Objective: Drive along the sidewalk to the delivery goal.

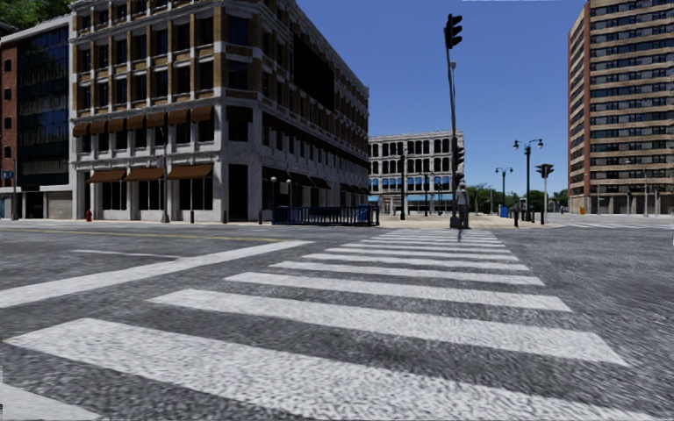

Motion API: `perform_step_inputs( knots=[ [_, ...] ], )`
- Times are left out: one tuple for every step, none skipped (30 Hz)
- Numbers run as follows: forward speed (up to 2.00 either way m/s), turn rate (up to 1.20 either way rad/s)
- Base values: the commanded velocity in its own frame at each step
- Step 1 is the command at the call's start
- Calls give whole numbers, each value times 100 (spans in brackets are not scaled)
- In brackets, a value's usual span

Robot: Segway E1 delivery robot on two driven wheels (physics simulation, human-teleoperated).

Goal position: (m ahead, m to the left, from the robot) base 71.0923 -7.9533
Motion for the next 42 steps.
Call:
perform_step_inputs(
  knots=[
    [200, -30],
    [200, -30],
    [200, -30],
    [200, -30],
    [200, -31],
    [200, -31],
    [200, -31],
    [200, -31],
    [200, -29],
    [200, -27],
    [200, -26],
    [200, -26],
    [200, -25],
    [200, -25],
    [200, -25],
    [200, -25],
    [200, -25],
    [200, -25],
    [200, -25],
    [200, -27],
    [200, -28],
    [200, -28],
    [200, -28],
    [200, -28],
    [200, -28],
    [200, -28],
    [200, -28],
    [200, -28],
    [200, -28],
    [200, -28],
    [200, -28],
    [200, -28],
    [200, -28],
    [200, -28],
    [200, -28],
    [200, -28],
    [200, -28],
    [200, -28],
    [200, -28],
    [200, -28],
    [200, -28],
    [200, -28]
  ],
)
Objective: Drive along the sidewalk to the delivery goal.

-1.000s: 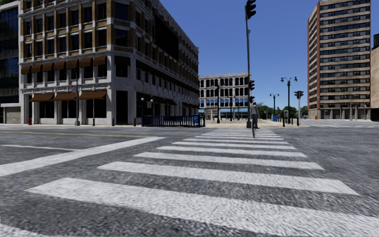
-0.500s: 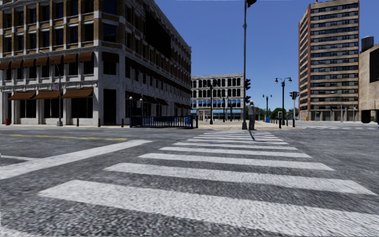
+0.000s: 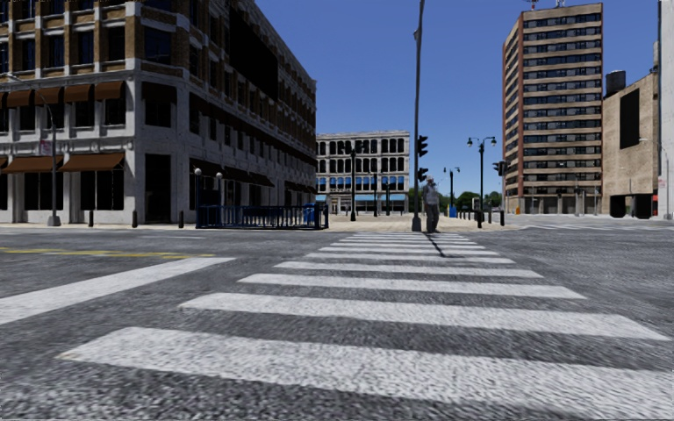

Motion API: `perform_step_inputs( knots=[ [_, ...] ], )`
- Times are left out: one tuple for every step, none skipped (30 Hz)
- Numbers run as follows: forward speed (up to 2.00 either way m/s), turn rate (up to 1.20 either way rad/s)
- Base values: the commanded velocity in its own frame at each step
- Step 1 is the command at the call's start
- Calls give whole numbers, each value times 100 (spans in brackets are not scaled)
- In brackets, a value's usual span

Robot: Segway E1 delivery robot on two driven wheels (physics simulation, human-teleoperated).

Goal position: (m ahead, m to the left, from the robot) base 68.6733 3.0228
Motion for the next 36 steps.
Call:
perform_step_inputs(
  knots=[
    [200, -20],
    [200, -4],
    [200, -4],
    [200, 0],
    [200, 0],
    [200, 0],
    [200, 0],
    [200, 0],
    [200, 0],
    [200, 0],
    [200, 0],
    [200, 0],
    [200, 0],
    [200, 0],
    [200, 0],
    [200, 0],
    [200, 0],
    [200, 0],
    [200, 0],
    [200, 0],
    [200, 0],
    [200, 0],
    [200, 0],
    [200, 0],
    [200, 0],
    [200, 0],
    [200, 0],
    [200, 0],
    [200, 0],
    [200, 0],
    [200, 0],
    [200, 0],
    [200, 0],
    [200, 0],
    [200, 0],
    [200, 0]
  ],
)
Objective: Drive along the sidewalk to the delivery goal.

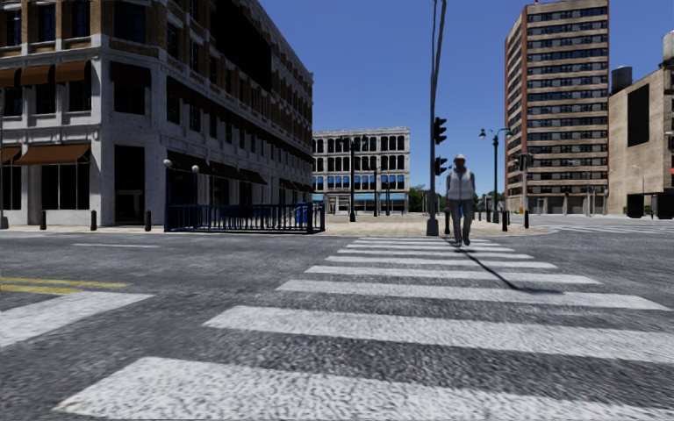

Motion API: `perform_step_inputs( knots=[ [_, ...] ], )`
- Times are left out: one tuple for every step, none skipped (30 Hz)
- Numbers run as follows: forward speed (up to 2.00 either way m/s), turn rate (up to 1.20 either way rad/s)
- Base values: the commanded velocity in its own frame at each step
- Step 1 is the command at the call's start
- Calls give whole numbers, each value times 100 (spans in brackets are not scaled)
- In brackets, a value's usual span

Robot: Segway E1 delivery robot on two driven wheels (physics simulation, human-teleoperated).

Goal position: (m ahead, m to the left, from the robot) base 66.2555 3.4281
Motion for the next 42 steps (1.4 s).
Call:
perform_step_inputs(
  knots=[
    [200, 0],
    [200, 0],
    [200, 0],
    [200, 0],
    [200, 0],
    [200, 0],
    [200, 0],
    [200, -6],
    [200, -10],
    [200, -10],
    [200, -11],
    [200, -11],
    [200, -11],
    [200, -11],
    [200, -11],
    [200, -11],
    [200, -11],
    [200, -11],
    [200, -13],
    [200, -20],
    [200, -24],
    [200, -24],
    [200, -26],
    [200, -28],
    [200, -29],
    [200, -29],
    [200, -29],
    [200, -29],
    [200, -29],
    [200, -29],
    [200, -29],
    [200, -29],
    [200, -29],
    [200, -29],
    [200, -29],
    [200, -29],
    [200, -29],
    [200, -29],
    [200, -29],
    [200, -29],
    [200, -29],
    [200, -29]
  ],
)
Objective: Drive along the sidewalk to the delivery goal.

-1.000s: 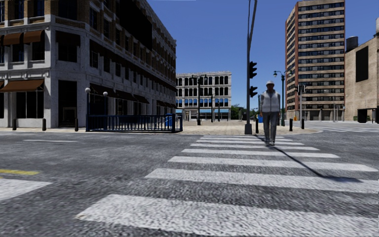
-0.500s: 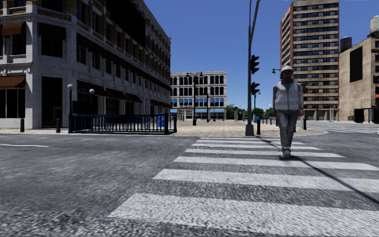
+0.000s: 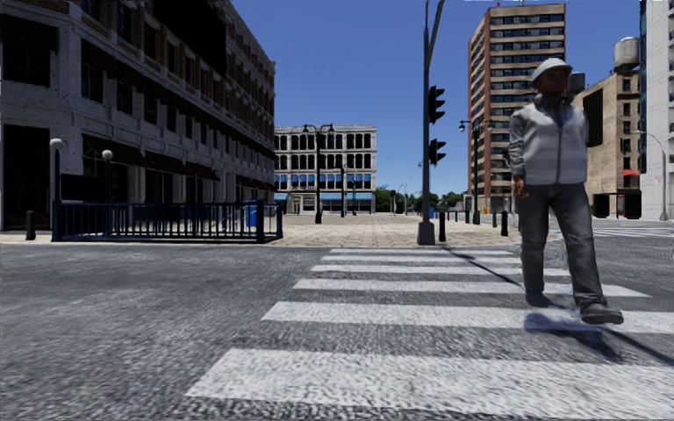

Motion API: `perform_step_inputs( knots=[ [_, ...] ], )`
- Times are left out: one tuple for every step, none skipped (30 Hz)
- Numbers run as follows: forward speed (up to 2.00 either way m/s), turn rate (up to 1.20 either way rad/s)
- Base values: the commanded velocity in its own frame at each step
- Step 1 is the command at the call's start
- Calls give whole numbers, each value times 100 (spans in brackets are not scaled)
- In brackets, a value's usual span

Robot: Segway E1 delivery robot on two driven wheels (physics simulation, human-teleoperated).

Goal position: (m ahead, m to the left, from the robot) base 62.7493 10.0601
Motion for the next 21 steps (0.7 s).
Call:
perform_step_inputs(
  knots=[
    [200, -29],
    [200, -29],
    [200, -29],
    [200, -29],
    [200, -29],
    [200, -29],
    [200, -29],
    [200, -28],
    [200, -16],
    [200, 0],
    [200, 0],
    [200, 0],
    [200, 0],
    [200, 0],
    [200, 0],
    [200, 0],
    [200, 0],
    [200, 0],
    [200, 0],
    [200, 0],
    [200, 0]
  ],
)
